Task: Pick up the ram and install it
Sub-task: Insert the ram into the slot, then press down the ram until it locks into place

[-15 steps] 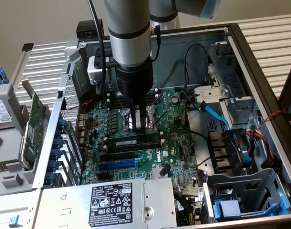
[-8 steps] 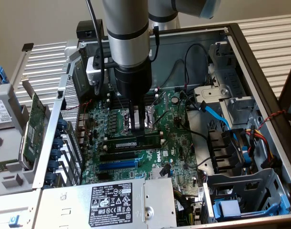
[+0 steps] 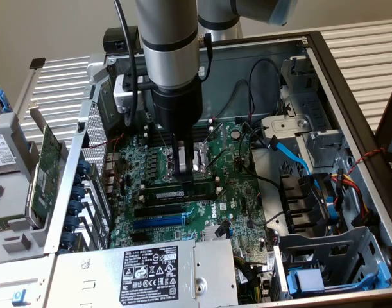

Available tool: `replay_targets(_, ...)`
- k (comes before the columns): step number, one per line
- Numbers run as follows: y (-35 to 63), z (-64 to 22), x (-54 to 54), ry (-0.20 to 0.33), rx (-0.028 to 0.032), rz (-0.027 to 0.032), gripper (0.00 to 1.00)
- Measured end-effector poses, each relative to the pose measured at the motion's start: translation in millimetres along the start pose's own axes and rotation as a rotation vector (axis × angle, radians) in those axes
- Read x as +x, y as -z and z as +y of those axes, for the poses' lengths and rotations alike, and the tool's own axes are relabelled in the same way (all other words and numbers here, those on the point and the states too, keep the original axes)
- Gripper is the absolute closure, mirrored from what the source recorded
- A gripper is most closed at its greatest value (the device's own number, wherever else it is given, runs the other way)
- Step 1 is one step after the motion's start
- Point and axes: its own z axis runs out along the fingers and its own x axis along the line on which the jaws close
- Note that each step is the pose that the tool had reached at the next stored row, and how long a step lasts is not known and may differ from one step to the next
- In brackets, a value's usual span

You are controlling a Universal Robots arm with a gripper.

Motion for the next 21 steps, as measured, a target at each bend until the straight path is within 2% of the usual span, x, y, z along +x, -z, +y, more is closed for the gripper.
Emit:
replay_targets(6, 9.0, -0.3, 0.3, 0.0, 0.0015, 0.0, 0.8)
replay_targets(14, 11.7, 0.4, 0.3, 0.0, 0.0053, -0.0001, 0.8)
replay_targets(21, 12.9, 1.6, 0.4, -0.001, 0.0051, 0.0, 0.8)
